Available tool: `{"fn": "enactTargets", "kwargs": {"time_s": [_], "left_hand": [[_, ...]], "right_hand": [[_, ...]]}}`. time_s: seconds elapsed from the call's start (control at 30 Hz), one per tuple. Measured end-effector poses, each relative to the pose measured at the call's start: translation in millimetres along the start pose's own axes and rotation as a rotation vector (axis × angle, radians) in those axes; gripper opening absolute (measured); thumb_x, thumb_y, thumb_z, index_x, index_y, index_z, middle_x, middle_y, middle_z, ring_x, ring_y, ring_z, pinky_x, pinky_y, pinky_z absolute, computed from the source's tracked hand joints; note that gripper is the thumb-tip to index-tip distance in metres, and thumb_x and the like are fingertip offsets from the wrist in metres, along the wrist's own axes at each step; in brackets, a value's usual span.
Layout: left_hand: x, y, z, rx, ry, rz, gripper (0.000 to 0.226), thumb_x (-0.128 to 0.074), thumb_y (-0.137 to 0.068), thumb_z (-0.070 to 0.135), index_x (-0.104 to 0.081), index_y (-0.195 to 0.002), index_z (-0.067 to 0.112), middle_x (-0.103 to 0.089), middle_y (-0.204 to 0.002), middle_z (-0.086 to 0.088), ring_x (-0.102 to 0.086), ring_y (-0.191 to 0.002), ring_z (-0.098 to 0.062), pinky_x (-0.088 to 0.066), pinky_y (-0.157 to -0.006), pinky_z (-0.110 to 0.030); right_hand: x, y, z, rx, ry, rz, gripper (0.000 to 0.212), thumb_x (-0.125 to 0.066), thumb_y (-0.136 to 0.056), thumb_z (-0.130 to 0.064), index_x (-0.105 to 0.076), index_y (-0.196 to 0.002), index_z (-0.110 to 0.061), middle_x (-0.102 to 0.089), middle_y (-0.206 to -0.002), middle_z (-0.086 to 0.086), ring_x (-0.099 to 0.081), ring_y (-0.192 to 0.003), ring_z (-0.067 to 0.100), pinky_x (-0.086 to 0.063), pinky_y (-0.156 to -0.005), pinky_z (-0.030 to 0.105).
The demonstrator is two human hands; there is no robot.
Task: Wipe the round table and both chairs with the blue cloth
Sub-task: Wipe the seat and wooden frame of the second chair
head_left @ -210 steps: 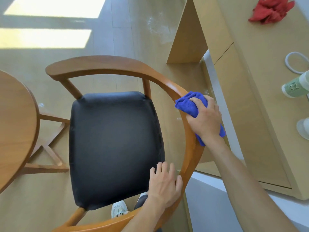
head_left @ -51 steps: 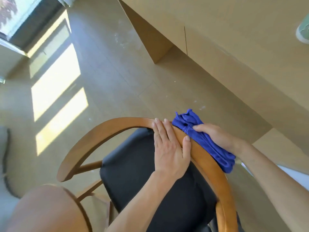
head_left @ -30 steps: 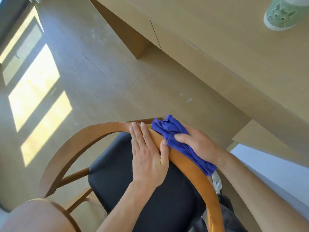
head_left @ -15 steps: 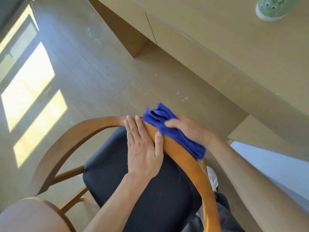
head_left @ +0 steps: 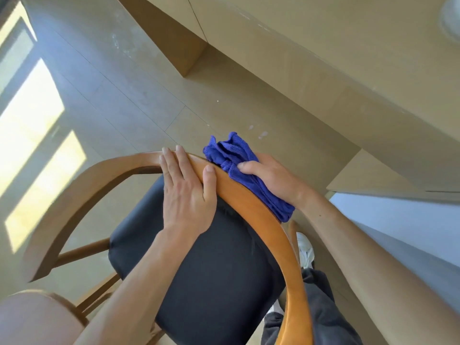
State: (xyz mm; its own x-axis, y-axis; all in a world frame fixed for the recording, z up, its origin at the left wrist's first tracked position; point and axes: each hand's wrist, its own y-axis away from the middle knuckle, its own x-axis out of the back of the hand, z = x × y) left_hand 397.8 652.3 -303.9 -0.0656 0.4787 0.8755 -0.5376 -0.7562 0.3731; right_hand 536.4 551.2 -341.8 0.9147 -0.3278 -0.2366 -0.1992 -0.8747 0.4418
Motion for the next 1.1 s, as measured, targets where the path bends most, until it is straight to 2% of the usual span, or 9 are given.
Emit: {"fn": "enactTargets", "kwargs": {"time_s": [0.13, 0.23, 0.3, 0.43, 0.7, 0.83, 0.9, 0.97, 1.1], "left_hand": [[6, 9, 8, -0.071, -0.059, 0.024, 0.069, -0.012, -0.095, 0.046, 0.003, -0.151, 0.009, 0.011, -0.159, -0.011, 0.013, -0.146, -0.02, 0.003, -0.119, -0.036], [-3, 34, 21, -0.287, -0.195, 0.047, 0.071, -0.02, -0.094, 0.045, -0.006, -0.151, 0.006, 0.004, -0.159, -0.016, 0.007, -0.147, -0.026, -0.002, -0.118, -0.04], [-17, 54, 28, -0.416, -0.293, 0.07, 0.073, -0.028, -0.092, 0.044, -0.014, -0.15, 0.001, -0.003, -0.157, -0.023, 0.002, -0.146, -0.034, -0.006, -0.119, -0.046], [-39, 74, 28, -0.548, -0.396, 0.103, 0.071, -0.033, -0.089, 0.036, -0.021, -0.148, -0.002, -0.005, -0.155, -0.028, 0.001, -0.144, -0.042, -0.007, -0.117, -0.052], [-52, 72, 25, -0.571, -0.457, 0.132, 0.075, -0.021, -0.089, 0.041, -0.003, -0.15, 0.001, 0.006, -0.154, -0.03, 0.009, -0.143, -0.044, 0.002, -0.117, -0.054], [-55, 71, 22, -0.576, -0.455, 0.142, 0.078, -0.016, -0.086, 0.043, 0.0, -0.15, 0.002, 0.01, -0.154, -0.03, 0.012, -0.143, -0.043, 0.005, -0.116, -0.053], [-55, 72, 23, -0.58, -0.451, 0.143, 0.079, -0.015, -0.085, 0.043, 0.0, -0.15, 0.002, 0.011, -0.154, -0.029, 0.013, -0.142, -0.043, 0.007, -0.116, -0.052], [-55, 73, 24, -0.578, -0.455, 0.143, 0.08, -0.013, -0.084, 0.044, 0.0, -0.15, 0.002, 0.011, -0.154, -0.029, 0.014, -0.142, -0.043, 0.008, -0.115, -0.052], [-56, 73, 24, -0.57, -0.475, 0.147, 0.079, -0.016, -0.085, 0.044, 0.001, -0.15, 0.003, 0.013, -0.154, -0.028, 0.015, -0.142, -0.042, 0.008, -0.116, -0.052]], "right_hand": [[-1, 37, 27, 0.017, -0.04, 0.114, 0.019, -0.048, -0.086, -0.036, -0.063, -0.081, -0.046, -0.064, -0.079, -0.018, -0.06, -0.079, 0.007, -0.044, -0.082, 0.034], [-6, 69, 51, 0.004, -0.15, 0.191, 0.036, -0.047, -0.087, -0.036, -0.059, -0.121, -0.031, -0.069, -0.109, -0.007, -0.063, -0.105, 0.015, -0.047, -0.098, 0.036], [-14, 95, 65, 0.011, -0.226, 0.238, 0.04, -0.045, -0.089, -0.032, -0.053, -0.128, -0.028, -0.069, -0.114, -0.012, -0.062, -0.111, 0.01, -0.047, -0.097, 0.025], [-40, 145, 97, 0.035, -0.237, 0.359, 0.042, -0.044, -0.088, -0.027, -0.048, -0.129, -0.032, -0.065, -0.119, -0.02, -0.058, -0.116, 0.003, -0.044, -0.093, 0.016], [-68, 180, 125, 0.103, -0.105, 0.454, 0.048, -0.043, -0.092, -0.02, -0.04, -0.138, -0.032, -0.055, -0.133, -0.019, -0.048, -0.127, 0.002, -0.038, -0.102, 0.017], [-71, 170, 123, 0.148, 0.277, 0.597, 0.027, -0.041, -0.09, -0.033, -0.047, -0.115, -0.038, -0.055, -0.113, -0.012, -0.048, -0.108, 0.016, -0.04, -0.097, 0.035], [-76, 171, 126, 0.116, 0.435, 0.699, 0.042, -0.04, -0.087, -0.043, -0.045, -0.126, -0.028, -0.051, -0.116, -0.012, -0.042, -0.11, 0.016, -0.037, -0.099, 0.037], [-83, 173, 128, 0.114, 0.386, 0.751, 0.051, -0.047, -0.088, -0.04, -0.04, -0.136, -0.023, -0.048, -0.122, -0.013, -0.043, -0.114, 0.016, -0.038, -0.101, 0.035], [-93, 180, 135, 0.12, 0.405, 0.832, 0.044, -0.047, -0.088, -0.045, -0.05, -0.127, -0.023, -0.04, -0.137, -0.003, -0.046, -0.119, 0.017, -0.043, -0.099, 0.038]]}}
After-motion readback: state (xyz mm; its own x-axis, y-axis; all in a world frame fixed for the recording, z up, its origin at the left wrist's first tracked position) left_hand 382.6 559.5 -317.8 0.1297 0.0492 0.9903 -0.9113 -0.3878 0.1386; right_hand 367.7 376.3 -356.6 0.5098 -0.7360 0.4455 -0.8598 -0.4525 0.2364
